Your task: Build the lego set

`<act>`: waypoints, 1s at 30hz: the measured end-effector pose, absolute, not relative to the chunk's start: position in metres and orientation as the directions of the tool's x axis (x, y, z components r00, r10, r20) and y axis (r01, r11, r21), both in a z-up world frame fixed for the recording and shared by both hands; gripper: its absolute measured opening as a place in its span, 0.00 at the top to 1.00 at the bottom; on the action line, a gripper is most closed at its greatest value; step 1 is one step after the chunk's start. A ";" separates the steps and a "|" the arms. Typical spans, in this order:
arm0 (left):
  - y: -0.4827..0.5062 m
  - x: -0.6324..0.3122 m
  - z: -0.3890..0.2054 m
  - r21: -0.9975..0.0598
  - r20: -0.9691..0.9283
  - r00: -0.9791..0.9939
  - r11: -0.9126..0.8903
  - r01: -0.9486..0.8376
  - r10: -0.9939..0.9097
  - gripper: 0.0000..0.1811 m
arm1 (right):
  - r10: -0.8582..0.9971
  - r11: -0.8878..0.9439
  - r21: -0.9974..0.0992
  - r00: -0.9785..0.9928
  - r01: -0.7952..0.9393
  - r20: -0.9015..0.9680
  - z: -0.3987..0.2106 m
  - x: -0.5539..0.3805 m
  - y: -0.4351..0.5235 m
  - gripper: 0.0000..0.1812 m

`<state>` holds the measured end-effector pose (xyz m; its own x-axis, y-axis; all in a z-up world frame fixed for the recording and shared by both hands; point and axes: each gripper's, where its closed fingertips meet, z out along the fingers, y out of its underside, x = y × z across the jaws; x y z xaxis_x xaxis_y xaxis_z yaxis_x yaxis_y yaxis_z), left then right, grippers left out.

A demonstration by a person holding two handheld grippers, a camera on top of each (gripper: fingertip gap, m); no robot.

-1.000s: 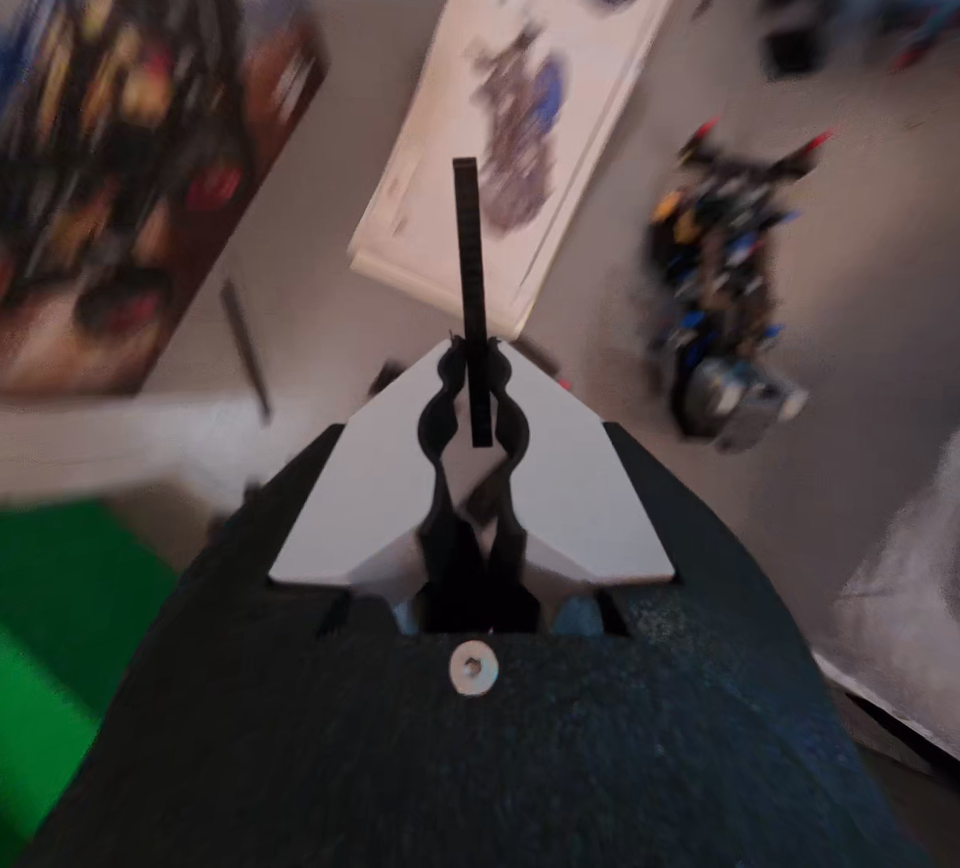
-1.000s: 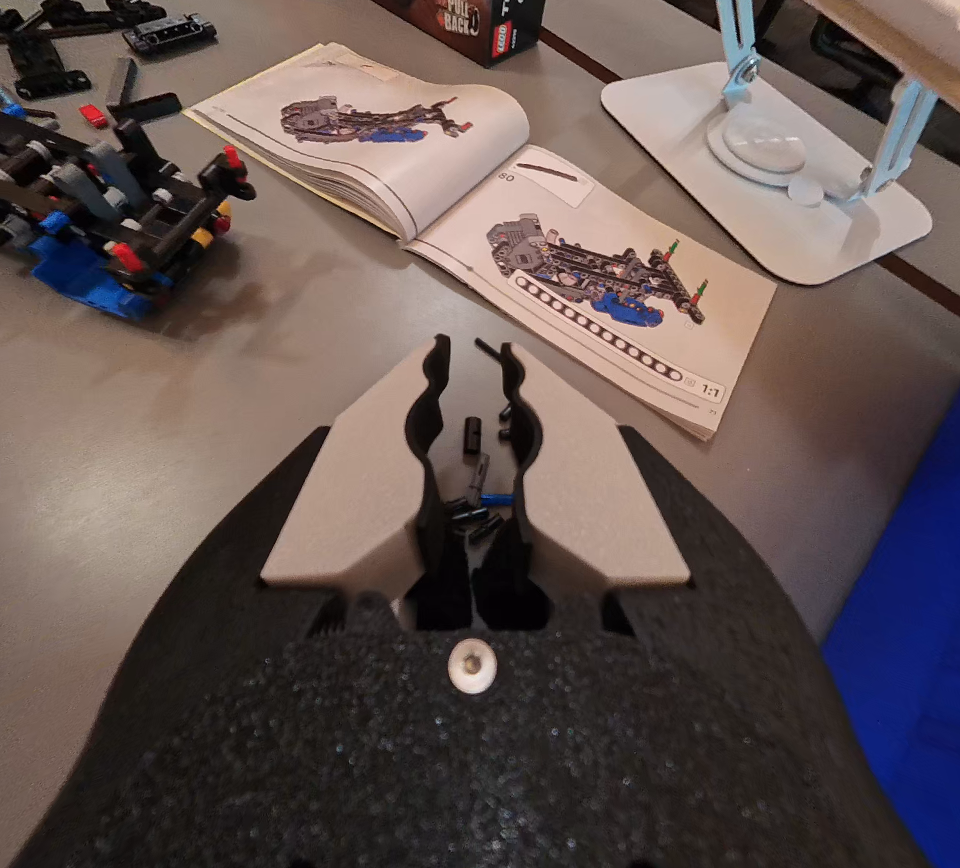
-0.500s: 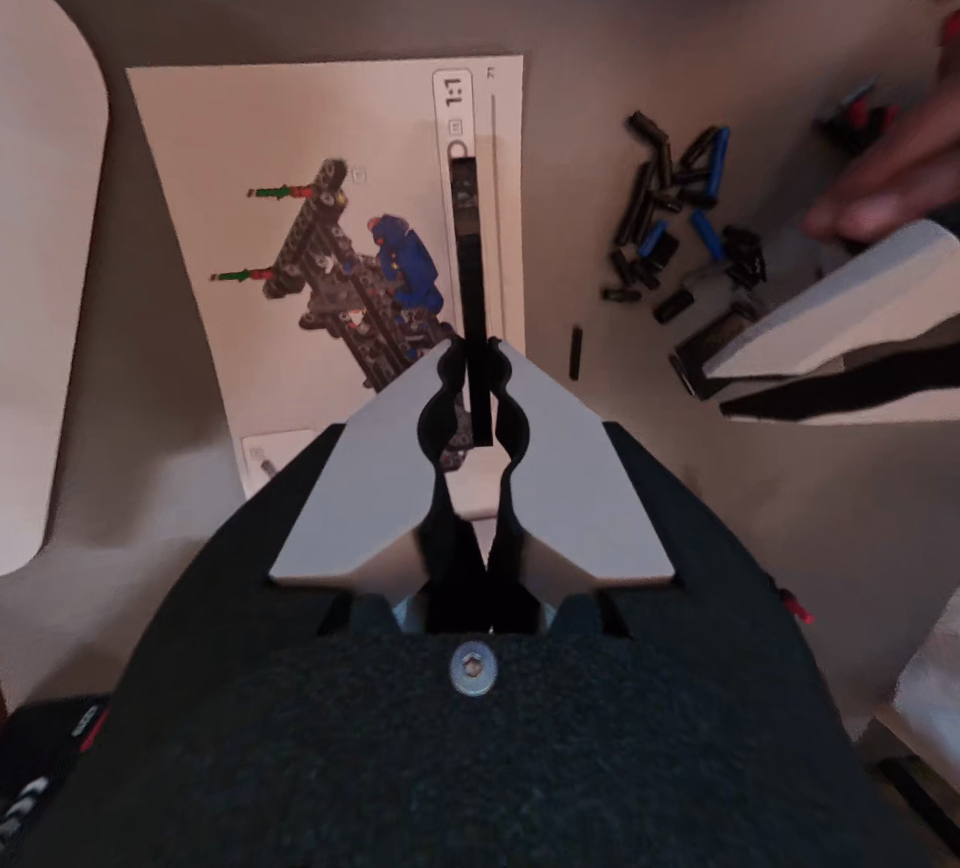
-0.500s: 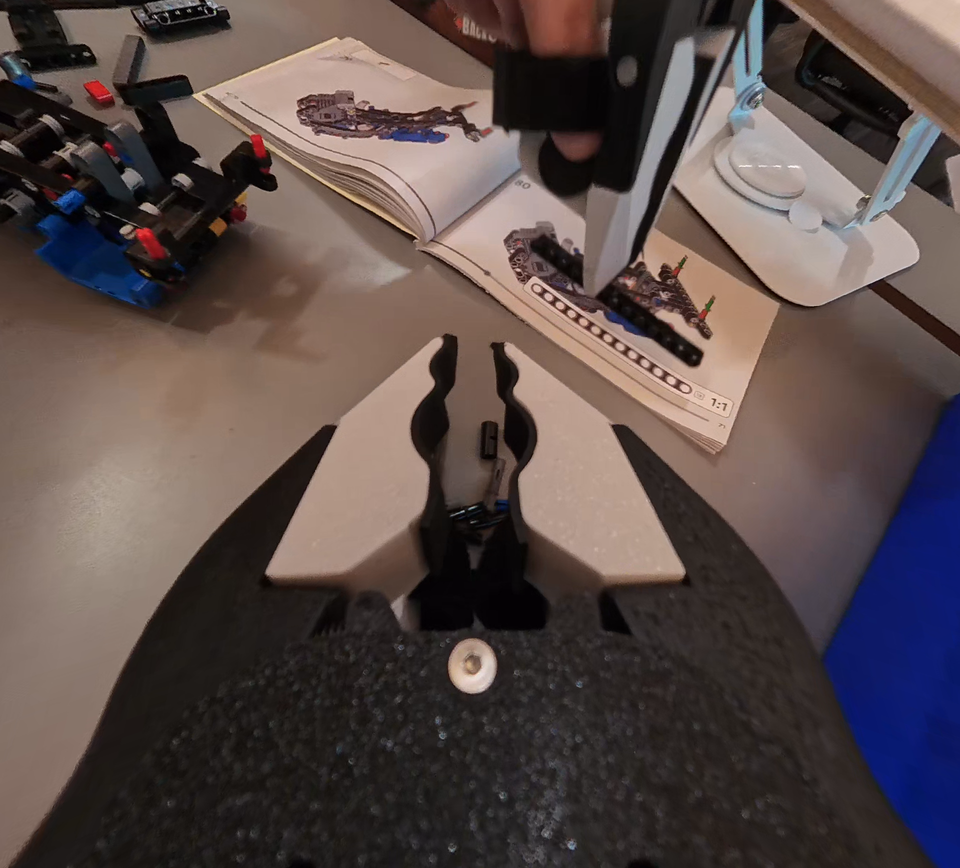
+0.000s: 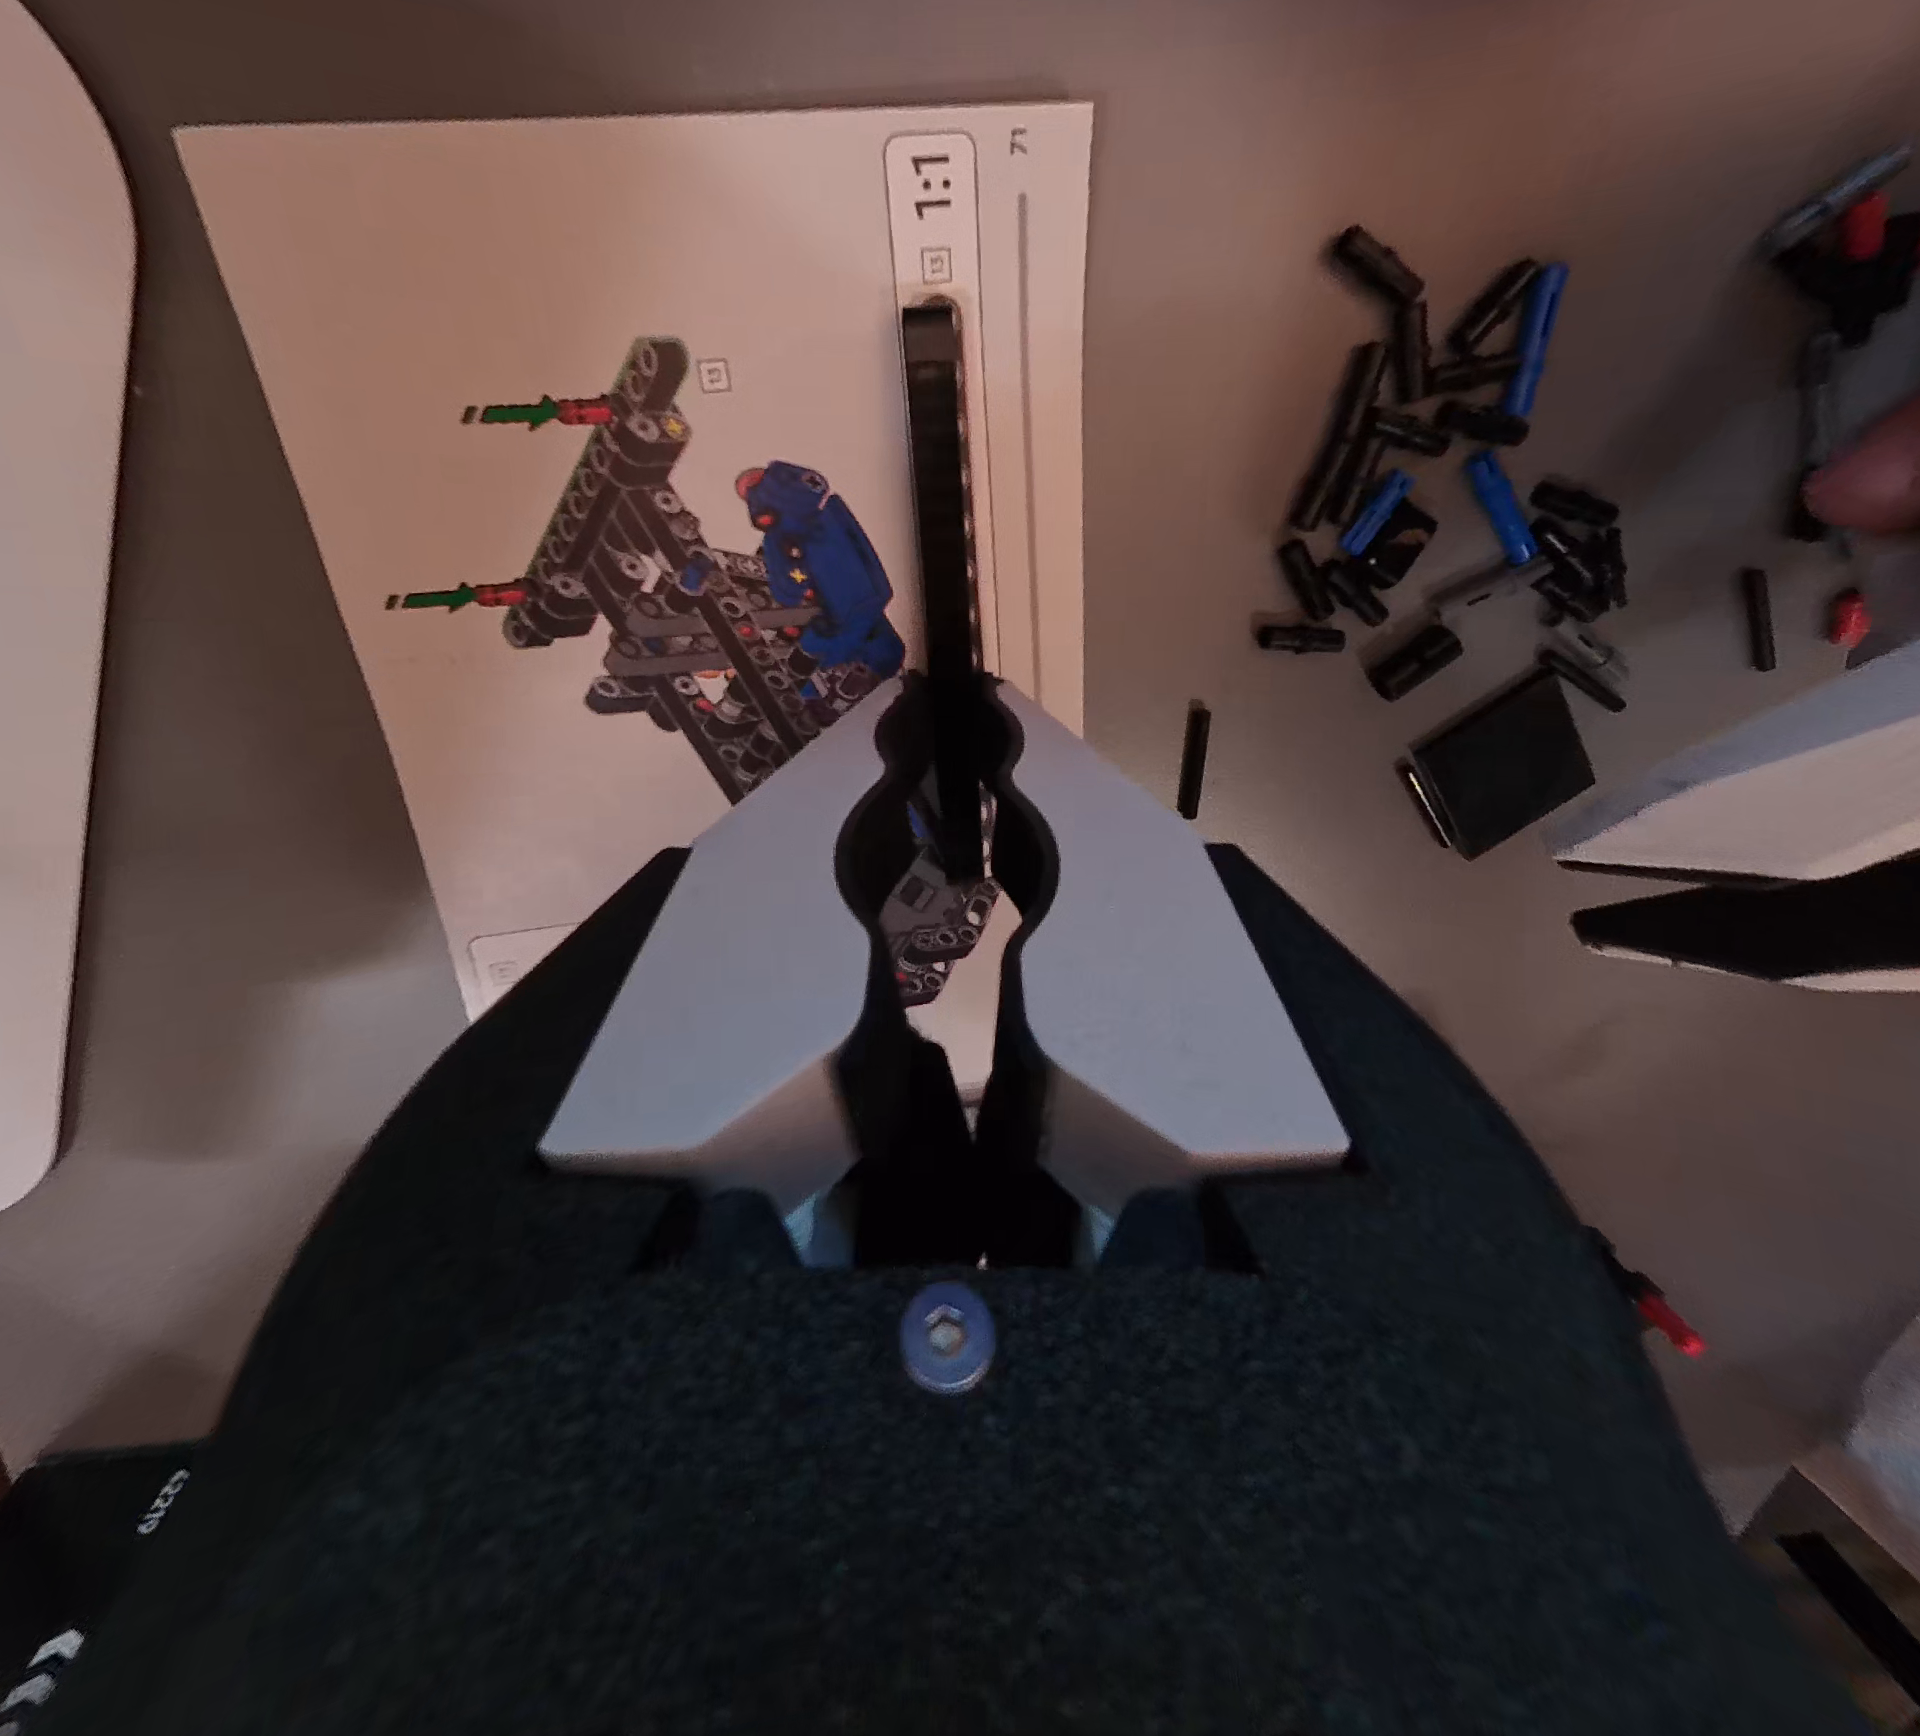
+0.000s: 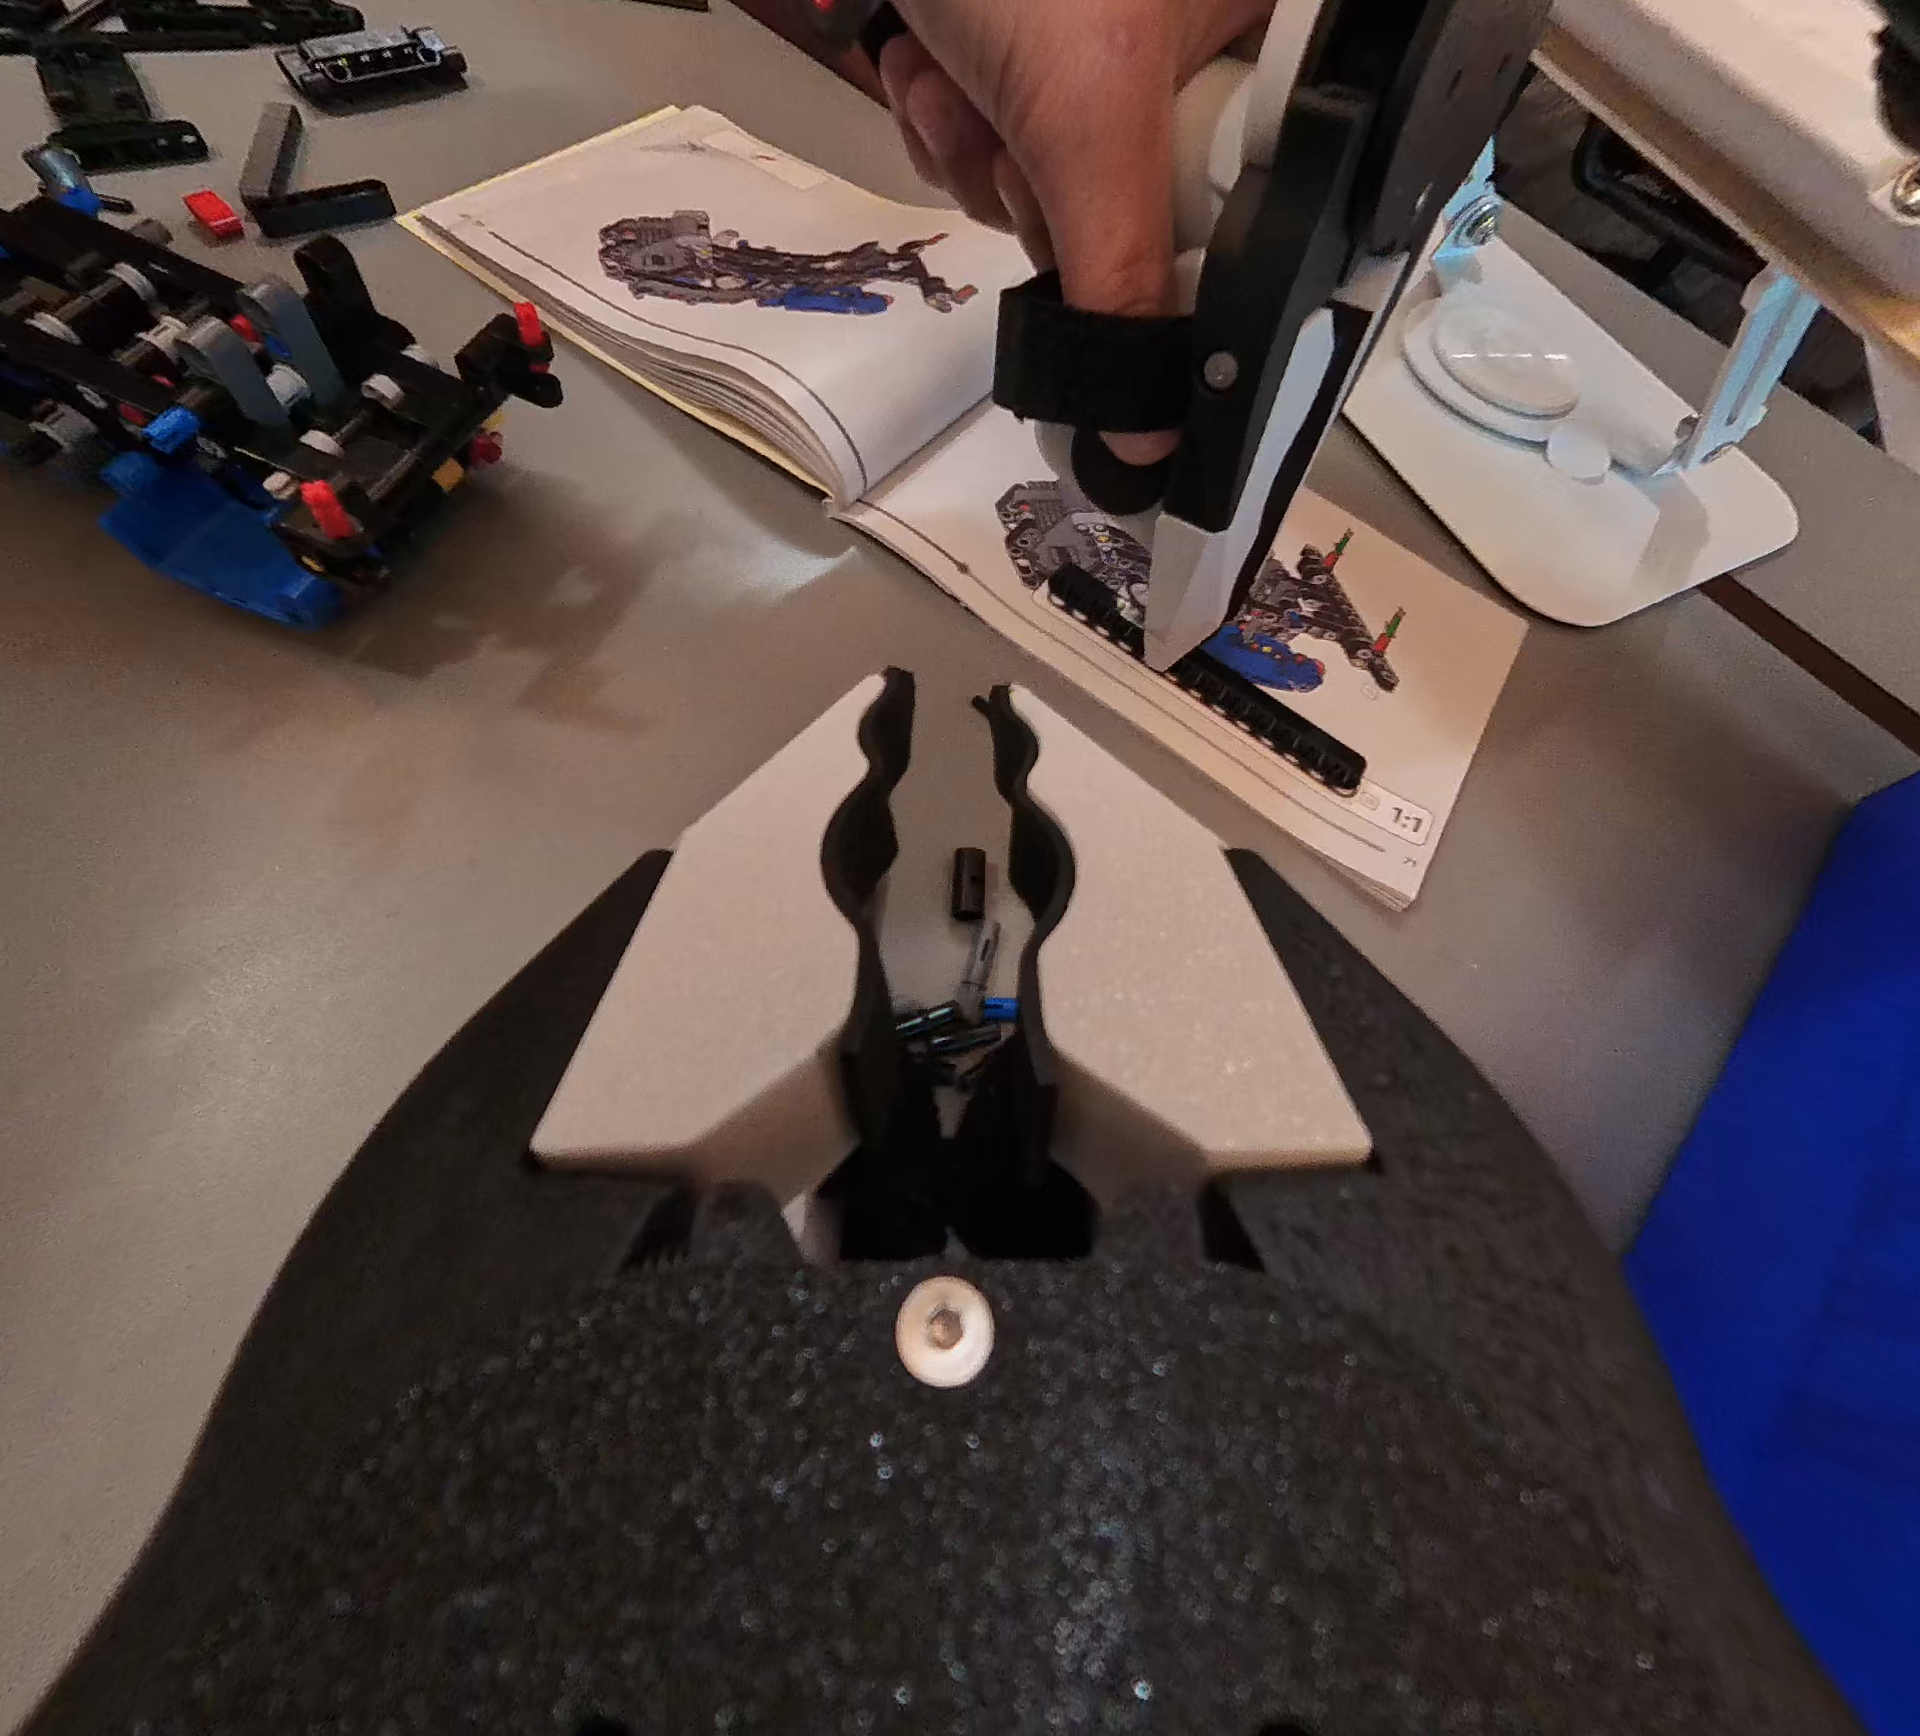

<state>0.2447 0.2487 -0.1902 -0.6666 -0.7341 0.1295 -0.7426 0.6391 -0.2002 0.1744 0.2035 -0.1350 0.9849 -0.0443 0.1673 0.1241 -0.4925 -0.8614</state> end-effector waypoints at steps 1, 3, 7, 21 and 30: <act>0.249 0.245 -0.190 -0.201 0.128 -0.671 0.643 -0.739 -0.731 0.97 | -0.043 -0.496 -0.859 0.985 0.126 0.170 -0.136 0.174 0.204 0.92; 0.248 0.245 -0.190 -0.202 0.133 -0.668 0.640 -0.741 -0.732 0.97 | -0.040 -0.501 -0.855 0.984 0.130 0.173 -0.138 0.174 0.204 0.92; 0.246 0.245 -0.190 -0.203 0.144 -0.666 0.636 -0.744 -0.732 0.97 | -0.040 -0.510 -0.852 0.985 0.122 0.165 -0.141 0.175 0.204 0.92; 0.246 0.246 -0.190 -0.226 0.120 -0.674 0.641 -0.733 -0.729 0.97 | -0.045 -0.519 -0.846 0.985 0.122 0.169 -0.142 0.177 0.202 0.92; 0.290 0.180 -0.063 -0.661 -0.036 -0.673 0.523 -0.539 -0.739 0.97 | -0.086 -0.475 -0.871 0.978 0.127 0.190 -0.123 0.185 0.197 0.91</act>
